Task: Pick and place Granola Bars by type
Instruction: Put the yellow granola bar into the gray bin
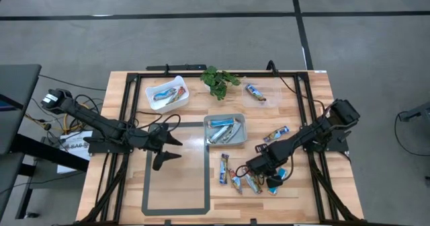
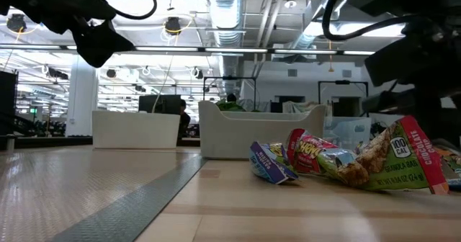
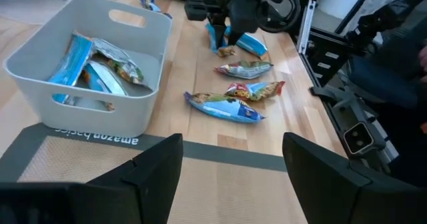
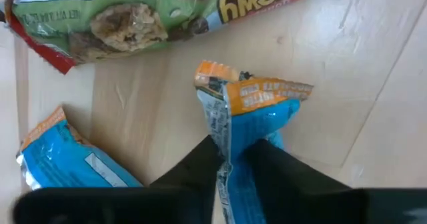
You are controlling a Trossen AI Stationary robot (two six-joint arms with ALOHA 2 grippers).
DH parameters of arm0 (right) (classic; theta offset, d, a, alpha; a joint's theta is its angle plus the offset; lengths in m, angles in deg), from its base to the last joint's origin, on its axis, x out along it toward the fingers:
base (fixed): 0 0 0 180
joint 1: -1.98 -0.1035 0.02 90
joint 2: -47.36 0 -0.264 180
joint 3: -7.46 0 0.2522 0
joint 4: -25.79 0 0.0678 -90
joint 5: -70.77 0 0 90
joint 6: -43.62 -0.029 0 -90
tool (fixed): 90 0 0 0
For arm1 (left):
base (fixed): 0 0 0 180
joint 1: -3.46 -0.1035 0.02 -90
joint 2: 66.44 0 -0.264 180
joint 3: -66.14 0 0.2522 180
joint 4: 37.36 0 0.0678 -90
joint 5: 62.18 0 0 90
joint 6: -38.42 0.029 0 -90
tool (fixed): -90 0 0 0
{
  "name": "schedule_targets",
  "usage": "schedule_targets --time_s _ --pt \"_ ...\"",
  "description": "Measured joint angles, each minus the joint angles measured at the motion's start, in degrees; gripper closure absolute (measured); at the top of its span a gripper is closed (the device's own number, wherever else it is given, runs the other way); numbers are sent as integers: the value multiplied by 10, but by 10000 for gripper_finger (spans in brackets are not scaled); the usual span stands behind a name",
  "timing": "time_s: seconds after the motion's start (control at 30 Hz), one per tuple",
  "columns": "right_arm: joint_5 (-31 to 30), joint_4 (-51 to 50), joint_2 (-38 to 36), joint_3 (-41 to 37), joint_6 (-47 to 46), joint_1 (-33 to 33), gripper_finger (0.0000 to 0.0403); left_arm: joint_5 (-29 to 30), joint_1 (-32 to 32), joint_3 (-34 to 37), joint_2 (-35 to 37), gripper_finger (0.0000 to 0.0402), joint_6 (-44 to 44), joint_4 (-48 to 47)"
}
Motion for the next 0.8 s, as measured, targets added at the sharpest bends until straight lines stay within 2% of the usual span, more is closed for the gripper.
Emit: schedule_targets --time_s 0.17,0.27,0.53,0.8 --pt "-1 8 -13 -1 -6 0 380 -2 0 0 0 151 0 0" --pt "1 25 -13 -1 -21 0 398 -2 0 0 0 151 0 0" --pt "1 66 -25 -2 -54 8 385 -2 0 0 0 151 0 0" --pt "-1 103 -105 -1 -54 63 397 -2 0 0 0 151 0 4"
